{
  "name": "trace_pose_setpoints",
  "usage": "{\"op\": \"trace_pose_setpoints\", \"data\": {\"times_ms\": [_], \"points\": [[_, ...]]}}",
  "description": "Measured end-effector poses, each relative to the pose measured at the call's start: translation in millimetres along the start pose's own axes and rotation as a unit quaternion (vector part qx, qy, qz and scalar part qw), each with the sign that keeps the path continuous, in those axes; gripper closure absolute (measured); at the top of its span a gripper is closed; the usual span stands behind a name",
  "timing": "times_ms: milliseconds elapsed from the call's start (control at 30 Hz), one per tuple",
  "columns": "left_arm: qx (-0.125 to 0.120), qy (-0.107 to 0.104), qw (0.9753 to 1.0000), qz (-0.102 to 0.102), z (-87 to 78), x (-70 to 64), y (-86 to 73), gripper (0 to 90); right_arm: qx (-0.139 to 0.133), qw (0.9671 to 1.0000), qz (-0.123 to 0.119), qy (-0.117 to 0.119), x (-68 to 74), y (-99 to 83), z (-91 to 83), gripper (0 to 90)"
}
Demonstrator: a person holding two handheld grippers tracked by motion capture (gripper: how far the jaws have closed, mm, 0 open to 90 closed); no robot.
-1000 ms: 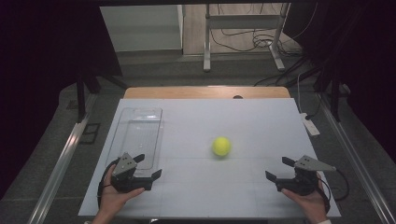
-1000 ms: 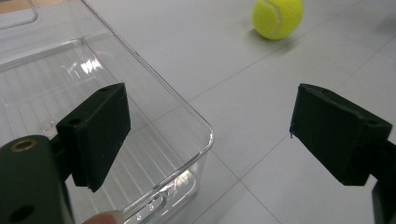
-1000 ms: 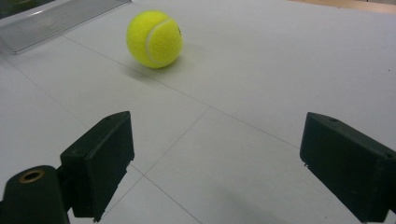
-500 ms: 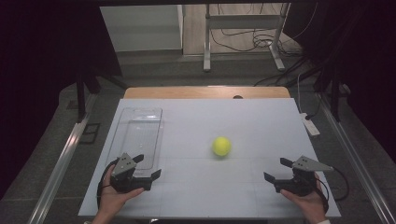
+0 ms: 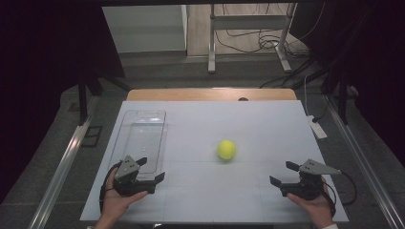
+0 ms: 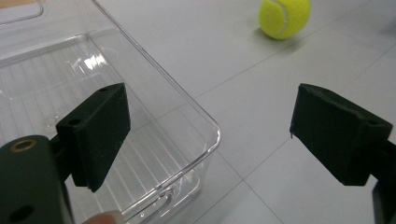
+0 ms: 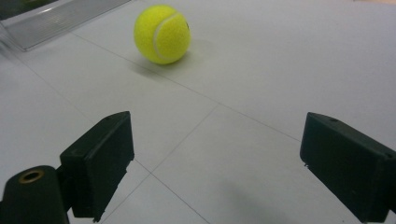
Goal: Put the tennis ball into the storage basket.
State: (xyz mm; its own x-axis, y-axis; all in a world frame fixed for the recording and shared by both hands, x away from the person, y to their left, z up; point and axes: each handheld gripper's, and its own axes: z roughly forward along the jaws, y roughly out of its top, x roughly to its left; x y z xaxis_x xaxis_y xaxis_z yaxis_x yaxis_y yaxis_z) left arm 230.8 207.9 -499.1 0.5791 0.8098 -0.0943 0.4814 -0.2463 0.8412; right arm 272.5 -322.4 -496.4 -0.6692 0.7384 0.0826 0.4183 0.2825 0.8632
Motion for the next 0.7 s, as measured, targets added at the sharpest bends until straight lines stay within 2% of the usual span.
{"op": "trace_pose_setpoints", "data": {"times_ms": [467,700], "points": [[0.003,0.004,1.0,-0.008,-3.7,-1.9,3.2,12.7,0.0,0.9999,0.01,0.007,-0.7,0.0,2.3,10.3],[0.014,-0.004,0.9999,0.007,-3.0,-7.3,7.9,12.6,-0.003,0.9999,0.011,-0.002,0.5,-0.7,-4.0,10.3]]}}
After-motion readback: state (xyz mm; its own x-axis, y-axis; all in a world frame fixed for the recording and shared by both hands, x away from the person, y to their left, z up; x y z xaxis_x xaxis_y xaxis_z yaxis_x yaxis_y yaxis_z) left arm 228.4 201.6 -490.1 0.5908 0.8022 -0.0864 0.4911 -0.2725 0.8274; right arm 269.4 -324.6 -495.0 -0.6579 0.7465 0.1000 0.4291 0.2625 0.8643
